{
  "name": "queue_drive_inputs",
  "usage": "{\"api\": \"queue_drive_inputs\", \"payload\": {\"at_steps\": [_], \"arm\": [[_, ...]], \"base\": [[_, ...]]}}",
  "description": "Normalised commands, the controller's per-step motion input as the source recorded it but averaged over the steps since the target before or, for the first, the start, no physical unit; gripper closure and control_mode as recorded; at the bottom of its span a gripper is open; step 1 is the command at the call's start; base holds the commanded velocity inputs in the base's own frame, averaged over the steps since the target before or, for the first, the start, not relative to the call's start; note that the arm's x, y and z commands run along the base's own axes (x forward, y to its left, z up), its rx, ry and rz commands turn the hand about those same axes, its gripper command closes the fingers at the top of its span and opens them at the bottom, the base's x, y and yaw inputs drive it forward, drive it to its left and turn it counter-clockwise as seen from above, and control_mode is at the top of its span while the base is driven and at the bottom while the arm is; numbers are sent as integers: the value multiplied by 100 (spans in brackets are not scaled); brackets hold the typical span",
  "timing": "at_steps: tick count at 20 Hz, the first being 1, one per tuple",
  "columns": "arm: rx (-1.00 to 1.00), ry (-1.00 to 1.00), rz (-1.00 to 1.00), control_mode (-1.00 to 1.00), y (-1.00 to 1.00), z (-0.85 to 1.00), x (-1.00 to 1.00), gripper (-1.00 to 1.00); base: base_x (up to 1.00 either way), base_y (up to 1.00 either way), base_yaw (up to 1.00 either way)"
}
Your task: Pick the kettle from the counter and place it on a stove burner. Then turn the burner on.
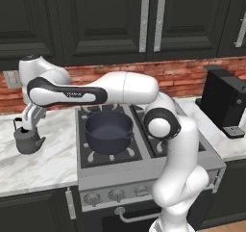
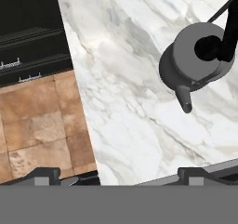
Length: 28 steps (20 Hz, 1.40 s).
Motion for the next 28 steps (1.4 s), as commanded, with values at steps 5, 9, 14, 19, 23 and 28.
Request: {"api": "queue_drive_inputs", "payload": {"at_steps": [5, 9, 14, 19, 23, 28], "arm": [[0, -2, -8, -100, 0, -6, 21, -100], [0, -1, -7, -100, 0, -1, 25, -100], [0, 0, -3, -100, 2, -12, 19, -100], [0, 0, -3, -100, 4, -27, 20, -100], [2, 0, -1, -100, 8, -28, 19, -100], [5, 0, 0, -100, 14, -23, 20, -100]], "base": [[0, 0, 0], [0, 0, 0], [0, 0, 0], [0, 0, 0], [0, 0, 0], [0, 0, 0]]}}
